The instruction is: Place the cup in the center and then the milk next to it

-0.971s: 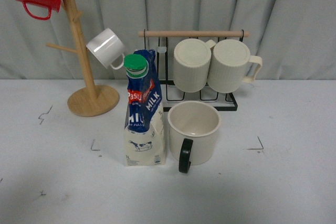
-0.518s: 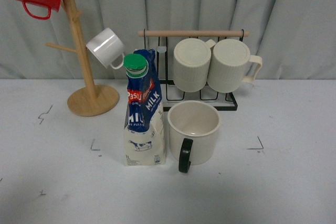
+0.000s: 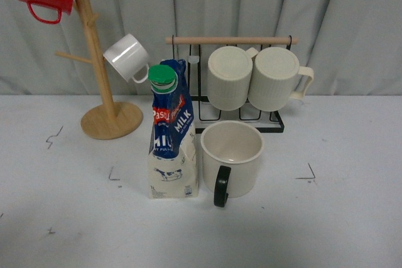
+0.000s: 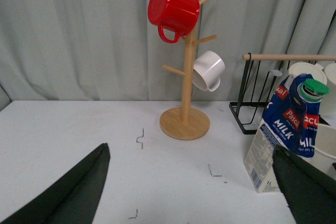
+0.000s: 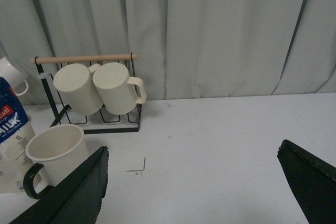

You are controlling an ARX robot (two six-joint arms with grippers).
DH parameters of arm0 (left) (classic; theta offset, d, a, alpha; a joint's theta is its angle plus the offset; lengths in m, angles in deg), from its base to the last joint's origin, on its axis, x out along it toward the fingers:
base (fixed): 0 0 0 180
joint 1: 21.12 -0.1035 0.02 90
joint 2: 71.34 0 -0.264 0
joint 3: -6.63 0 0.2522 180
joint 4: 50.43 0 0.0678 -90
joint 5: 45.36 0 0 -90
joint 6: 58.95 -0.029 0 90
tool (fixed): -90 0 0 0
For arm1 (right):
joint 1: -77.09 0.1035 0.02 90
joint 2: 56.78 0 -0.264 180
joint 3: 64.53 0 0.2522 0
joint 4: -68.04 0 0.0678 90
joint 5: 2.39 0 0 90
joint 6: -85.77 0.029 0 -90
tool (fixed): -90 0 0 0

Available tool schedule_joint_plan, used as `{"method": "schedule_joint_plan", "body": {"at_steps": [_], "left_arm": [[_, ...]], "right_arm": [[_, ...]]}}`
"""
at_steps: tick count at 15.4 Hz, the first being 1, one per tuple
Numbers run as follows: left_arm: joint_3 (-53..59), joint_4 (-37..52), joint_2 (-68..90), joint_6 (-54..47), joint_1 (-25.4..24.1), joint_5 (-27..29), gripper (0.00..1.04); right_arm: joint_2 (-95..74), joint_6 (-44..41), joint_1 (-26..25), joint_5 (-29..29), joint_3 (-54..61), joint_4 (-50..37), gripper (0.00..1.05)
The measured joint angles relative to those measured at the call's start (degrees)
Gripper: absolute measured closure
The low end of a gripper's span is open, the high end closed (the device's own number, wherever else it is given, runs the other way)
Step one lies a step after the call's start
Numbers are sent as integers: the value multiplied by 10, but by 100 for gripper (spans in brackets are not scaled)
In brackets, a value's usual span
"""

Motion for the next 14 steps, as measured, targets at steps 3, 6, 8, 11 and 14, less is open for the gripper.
{"method": "schedule_joint_plan", "body": {"at_steps": [3,6,8,11,14], "left_arm": [[0,0,0,0,0,0,7],[0,0,0,0,0,0,7],[0,0,0,0,0,0,7],[0,0,0,0,0,0,7],[0,0,0,0,0,0,7]], "right_arm": [[0,0,0,0,0,0,7],[0,0,0,0,0,0,7],[0,0,0,0,0,0,7],[0,0,0,0,0,0,7],[0,0,0,0,0,0,7]]}}
